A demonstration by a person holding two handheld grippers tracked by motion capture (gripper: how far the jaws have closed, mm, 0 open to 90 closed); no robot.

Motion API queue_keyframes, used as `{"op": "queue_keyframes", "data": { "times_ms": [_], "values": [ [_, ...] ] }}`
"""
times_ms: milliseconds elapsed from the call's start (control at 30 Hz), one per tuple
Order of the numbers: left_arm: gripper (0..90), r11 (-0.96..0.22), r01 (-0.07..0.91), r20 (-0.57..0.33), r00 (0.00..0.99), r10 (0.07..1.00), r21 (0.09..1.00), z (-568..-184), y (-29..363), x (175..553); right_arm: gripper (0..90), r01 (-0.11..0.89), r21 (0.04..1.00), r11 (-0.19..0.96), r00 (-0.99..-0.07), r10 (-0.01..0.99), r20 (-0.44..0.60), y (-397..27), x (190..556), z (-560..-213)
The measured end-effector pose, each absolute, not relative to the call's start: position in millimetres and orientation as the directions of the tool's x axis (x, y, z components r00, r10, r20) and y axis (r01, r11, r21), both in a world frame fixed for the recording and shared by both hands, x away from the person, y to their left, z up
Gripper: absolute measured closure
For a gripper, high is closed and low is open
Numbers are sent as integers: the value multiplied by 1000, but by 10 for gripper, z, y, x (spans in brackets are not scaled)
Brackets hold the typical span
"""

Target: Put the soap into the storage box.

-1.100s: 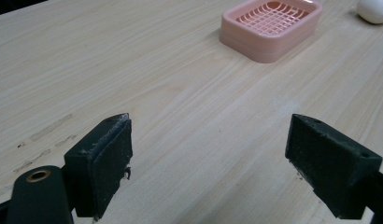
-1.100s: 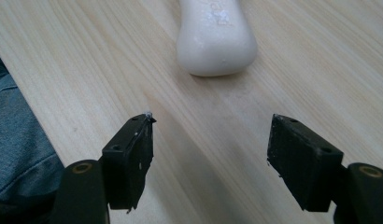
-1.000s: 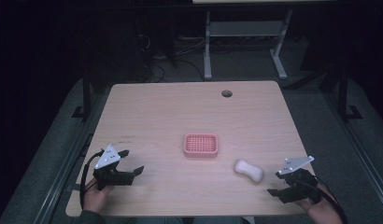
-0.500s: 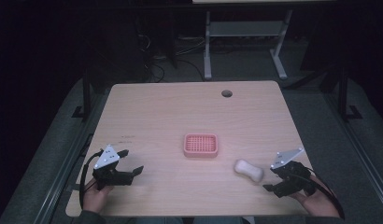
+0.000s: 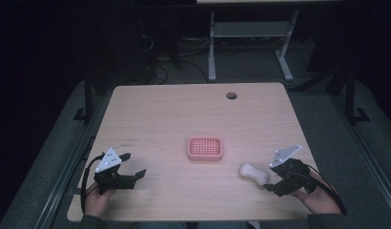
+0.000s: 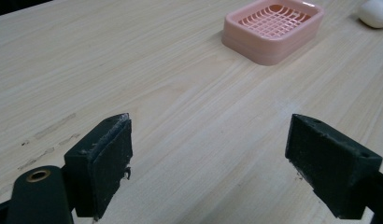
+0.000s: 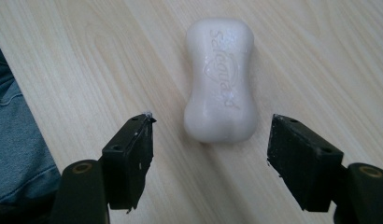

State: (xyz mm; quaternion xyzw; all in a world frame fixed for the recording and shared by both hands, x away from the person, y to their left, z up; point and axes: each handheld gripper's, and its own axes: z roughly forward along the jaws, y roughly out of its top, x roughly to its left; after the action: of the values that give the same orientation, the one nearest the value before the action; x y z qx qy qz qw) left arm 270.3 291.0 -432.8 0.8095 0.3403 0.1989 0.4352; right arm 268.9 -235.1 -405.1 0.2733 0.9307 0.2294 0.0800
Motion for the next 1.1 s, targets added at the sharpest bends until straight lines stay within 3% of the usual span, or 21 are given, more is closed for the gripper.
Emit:
{"op": "queue_keyframes", "data": {
  "times_ms": [1100],
  "values": [
    [145, -382, 378, 22, 687, 727, 843, -4330, 2920, 2705, 311, 456, 410, 790, -865, 502, -4, -1959, 3021, -4215]
  ]
}}
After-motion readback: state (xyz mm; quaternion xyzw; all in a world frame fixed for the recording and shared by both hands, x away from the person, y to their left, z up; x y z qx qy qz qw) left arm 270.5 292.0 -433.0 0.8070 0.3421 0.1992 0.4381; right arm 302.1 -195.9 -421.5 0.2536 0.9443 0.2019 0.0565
